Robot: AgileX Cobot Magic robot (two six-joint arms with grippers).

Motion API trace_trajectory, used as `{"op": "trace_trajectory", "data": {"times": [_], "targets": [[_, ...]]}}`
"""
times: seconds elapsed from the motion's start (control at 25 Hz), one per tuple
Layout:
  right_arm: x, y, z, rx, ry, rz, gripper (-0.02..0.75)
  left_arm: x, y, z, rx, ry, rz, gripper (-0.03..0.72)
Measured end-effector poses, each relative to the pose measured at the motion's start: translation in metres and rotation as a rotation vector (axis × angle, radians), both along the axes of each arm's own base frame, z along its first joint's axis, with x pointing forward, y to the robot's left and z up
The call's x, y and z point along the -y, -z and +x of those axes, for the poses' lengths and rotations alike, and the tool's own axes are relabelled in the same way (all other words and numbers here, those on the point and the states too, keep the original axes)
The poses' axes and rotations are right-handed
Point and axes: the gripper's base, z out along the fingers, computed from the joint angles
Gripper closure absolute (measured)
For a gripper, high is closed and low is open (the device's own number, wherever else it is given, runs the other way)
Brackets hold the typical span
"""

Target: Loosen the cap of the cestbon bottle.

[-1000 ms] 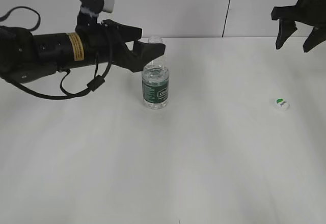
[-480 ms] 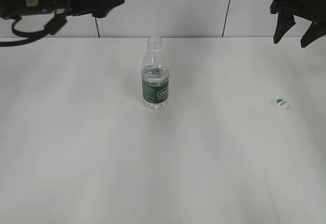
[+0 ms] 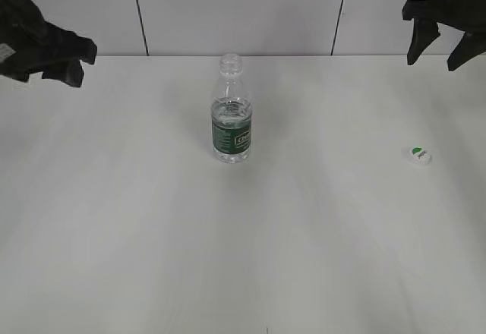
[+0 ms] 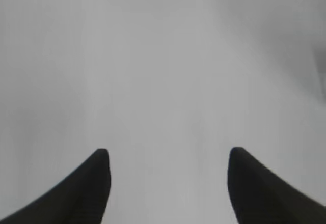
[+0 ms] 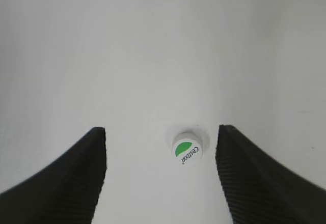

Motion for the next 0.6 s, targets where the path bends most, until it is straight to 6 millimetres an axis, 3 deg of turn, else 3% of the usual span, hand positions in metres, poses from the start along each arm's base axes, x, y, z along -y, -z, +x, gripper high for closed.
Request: {"op": "trace_trajectory", "data": {"times": [0.16, 0.36, 0.6], "targets": [[0.000, 0.000, 0.000, 0.000, -0.003, -0.001, 0.225, -0.005, -0.008, -0.007, -0.163, -0.019, -0.047, 0.247], [0.000, -0.001, 0.000, 0.003, -0.012, -0.004, 0.226, -0.031, -0.012, 0.004, -0.313, -0.091, -0.014, 0.250], [0.002, -0.035, -0.010, 0.079, -0.037, -0.025, 0.226, -0.058, -0.005, 0.017, -0.402, -0.082, 0.033, 0.250]]}}
